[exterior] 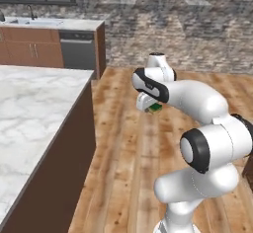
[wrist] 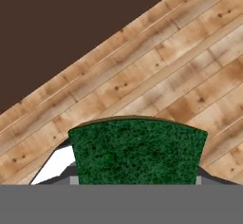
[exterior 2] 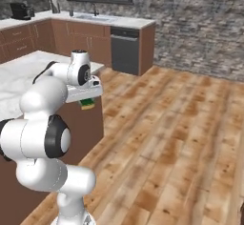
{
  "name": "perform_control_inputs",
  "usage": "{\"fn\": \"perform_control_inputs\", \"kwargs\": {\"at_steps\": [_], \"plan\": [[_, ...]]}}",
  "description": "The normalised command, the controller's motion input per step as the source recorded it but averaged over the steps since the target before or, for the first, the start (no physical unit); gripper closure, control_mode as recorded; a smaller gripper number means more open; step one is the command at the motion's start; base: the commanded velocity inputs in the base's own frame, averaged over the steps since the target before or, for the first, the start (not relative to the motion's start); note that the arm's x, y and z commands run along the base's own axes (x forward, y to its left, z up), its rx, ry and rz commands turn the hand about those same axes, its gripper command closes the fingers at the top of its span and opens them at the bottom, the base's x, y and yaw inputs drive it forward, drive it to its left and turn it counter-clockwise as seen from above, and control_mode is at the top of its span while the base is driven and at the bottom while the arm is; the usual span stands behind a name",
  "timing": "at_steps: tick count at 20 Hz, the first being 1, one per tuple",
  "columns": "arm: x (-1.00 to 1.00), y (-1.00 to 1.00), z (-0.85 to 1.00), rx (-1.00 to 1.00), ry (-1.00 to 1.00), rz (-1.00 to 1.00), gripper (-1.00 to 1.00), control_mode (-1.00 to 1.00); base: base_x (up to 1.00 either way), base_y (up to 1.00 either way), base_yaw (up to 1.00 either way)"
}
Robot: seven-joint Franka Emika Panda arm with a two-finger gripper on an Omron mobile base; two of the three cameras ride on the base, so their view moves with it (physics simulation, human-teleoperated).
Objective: Restock the sink supplies by placing the sponge and soap dispenser on the counter and next to the sink. Make sure the soap dispenser is upright.
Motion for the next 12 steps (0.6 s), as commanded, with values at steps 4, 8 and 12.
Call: {"fn": "perform_control_inputs", "kwargs": {"at_steps": [4,8,12], "plan": [[0.00,0.00,0.00,0.00,0.00,0.00,1.00,1.00,1.00,-0.26,0.19],[0.00,0.00,0.00,0.00,0.00,0.00,1.00,1.00,1.00,-0.25,0.18],[0.00,0.00,0.00,0.00,0.00,0.00,1.00,1.00,1.00,-0.23,0.17]]}}
